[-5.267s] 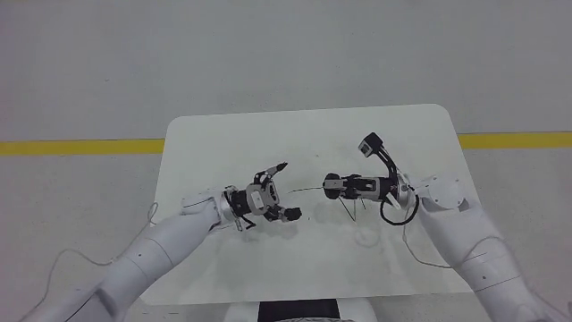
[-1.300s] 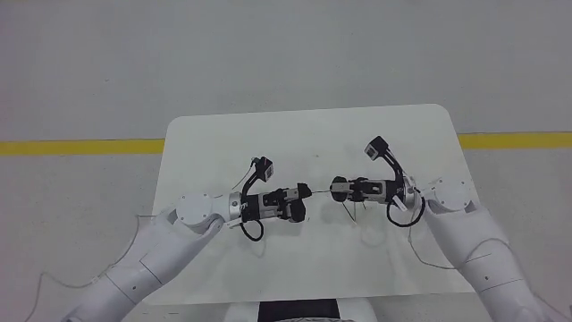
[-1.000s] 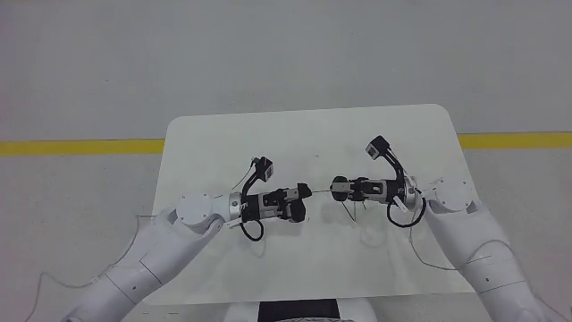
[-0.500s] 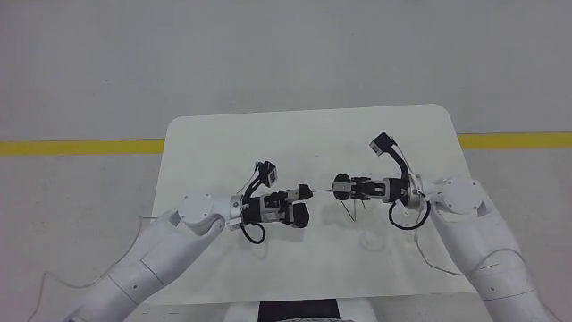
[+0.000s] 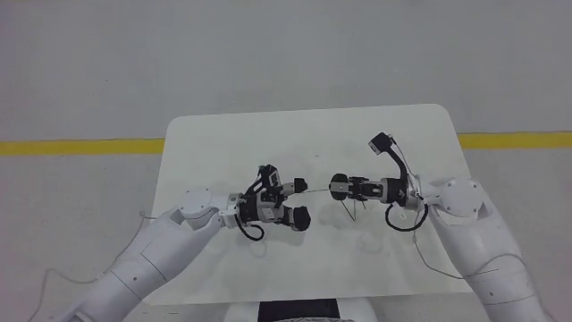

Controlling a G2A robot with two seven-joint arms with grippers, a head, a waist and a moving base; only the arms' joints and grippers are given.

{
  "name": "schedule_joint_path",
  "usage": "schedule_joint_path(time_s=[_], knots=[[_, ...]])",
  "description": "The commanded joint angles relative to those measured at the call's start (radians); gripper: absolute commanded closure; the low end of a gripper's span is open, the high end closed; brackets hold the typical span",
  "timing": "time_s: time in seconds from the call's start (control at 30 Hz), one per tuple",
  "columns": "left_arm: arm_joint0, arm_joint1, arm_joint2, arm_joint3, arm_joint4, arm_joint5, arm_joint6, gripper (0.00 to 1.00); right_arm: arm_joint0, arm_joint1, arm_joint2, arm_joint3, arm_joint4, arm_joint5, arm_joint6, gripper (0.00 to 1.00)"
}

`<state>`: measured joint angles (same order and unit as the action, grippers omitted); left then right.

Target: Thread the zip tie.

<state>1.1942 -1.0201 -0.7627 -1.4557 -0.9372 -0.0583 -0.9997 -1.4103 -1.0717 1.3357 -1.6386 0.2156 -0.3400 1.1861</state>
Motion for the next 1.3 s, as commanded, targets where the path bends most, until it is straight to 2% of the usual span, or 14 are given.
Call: schedule_joint_path(time_s=[0.0,0.1,0.17,0.37,0.43,0.57,0.77,0.83,0.87,0.9,1.0,1.03,1.07,1.27], knots=[[-0.001,-0.004,0.002,0.007,-0.042,0.013,-0.034,0.0,-0.005,0.001,0.006,-0.016,-0.004,0.0,0.009,1.0],[-0.007,-0.012,0.008,0.024,-0.116,0.046,-0.093,0.0,-0.015,0.002,0.01,-0.041,-0.013,0.0,0.022,1.0],[-0.023,-0.016,0.01,0.039,-0.114,0.047,-0.117,0.0,-0.022,0.0,0.011,-0.047,-0.007,0.0,0.007,1.0],[-0.023,-0.016,0.01,0.039,-0.114,0.047,-0.117,0.0,-0.022,0.0,0.011,-0.047,-0.007,0.0,0.007,1.0],[-0.016,-0.017,0.009,0.034,-0.128,0.045,-0.098,0.0,-0.025,-0.001,0.006,-0.055,-0.01,0.0,-0.006,1.0],[-0.008,-0.02,0.0,0.031,-0.162,0.061,-0.089,0.0,-0.032,0.002,-0.002,-0.077,-0.019,0.0,-0.005,1.0],[-0.008,-0.023,-0.008,0.034,-0.165,0.079,-0.061,0.0,-0.038,0.004,-0.002,-0.099,-0.019,0.0,0.024,1.0],[-0.008,-0.024,-0.01,0.035,-0.164,0.087,-0.05,0.12,-0.038,0.004,-0.002,-0.101,-0.02,0.0,0.029,1.0],[-0.007,-0.025,-0.011,0.036,-0.164,0.089,-0.048,0.23,-0.038,0.004,-0.002,-0.102,-0.02,0.0,0.031,1.0],[-0.006,-0.025,-0.012,0.036,-0.164,0.091,-0.047,0.46,-0.038,0.004,-0.003,-0.103,-0.022,0.0,0.034,1.0],[-0.004,-0.026,-0.015,0.037,-0.164,0.095,-0.043,0.58,-0.037,0.004,-0.007,-0.104,-0.031,0.0,0.04,1.0],[-0.003,-0.027,-0.016,0.037,-0.163,0.096,-0.042,0.67,-0.037,0.004,-0.008,-0.104,-0.036,0.0,0.041,1.0],[-0.002,-0.027,-0.017,0.036,-0.163,0.097,-0.041,0.71,-0.036,0.004,-0.01,-0.104,-0.041,0.0,0.041,1.0],[0.001,-0.029,-0.021,0.037,-0.156,0.108,-0.039,0.87,-0.033,0.003,-0.012,-0.104,-0.05,0.0,0.041,1.0]])
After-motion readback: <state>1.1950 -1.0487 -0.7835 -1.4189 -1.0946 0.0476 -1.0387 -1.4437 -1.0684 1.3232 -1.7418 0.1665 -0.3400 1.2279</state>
